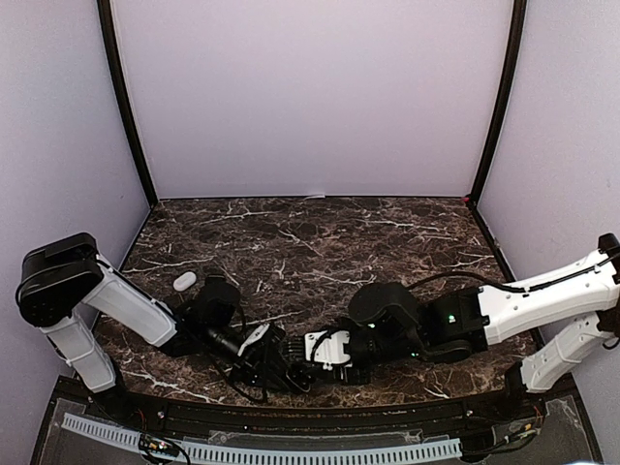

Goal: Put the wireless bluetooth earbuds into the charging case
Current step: Close the charging case with the earbuds.

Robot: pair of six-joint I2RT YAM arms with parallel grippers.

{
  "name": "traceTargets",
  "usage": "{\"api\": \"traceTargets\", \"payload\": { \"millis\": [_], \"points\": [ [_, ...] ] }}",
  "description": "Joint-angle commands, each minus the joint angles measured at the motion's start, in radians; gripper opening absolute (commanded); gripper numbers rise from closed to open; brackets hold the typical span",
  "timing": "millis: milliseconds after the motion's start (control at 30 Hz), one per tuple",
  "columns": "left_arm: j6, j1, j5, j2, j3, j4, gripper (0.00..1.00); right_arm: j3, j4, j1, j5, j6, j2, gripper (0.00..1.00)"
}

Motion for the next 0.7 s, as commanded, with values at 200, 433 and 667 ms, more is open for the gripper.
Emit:
{"api": "traceTargets", "payload": {
  "millis": [200,433,667],
  "points": [
    [0.010,0.001,-0.115,-0.094,-0.068,0.142,0.06,-0.192,0.308,-0.185,0.060,0.487,-0.042,0.17],
    [0.006,0.001,-0.155,-0.124,-0.102,0.198,0.06,-0.173,0.372,-0.200,0.006,0.617,0.135,0.00],
    [0.007,0.002,-0.166,-0.121,-0.104,0.205,0.06,-0.159,0.520,-0.201,-0.248,0.636,0.215,0.00]
  ]
}}
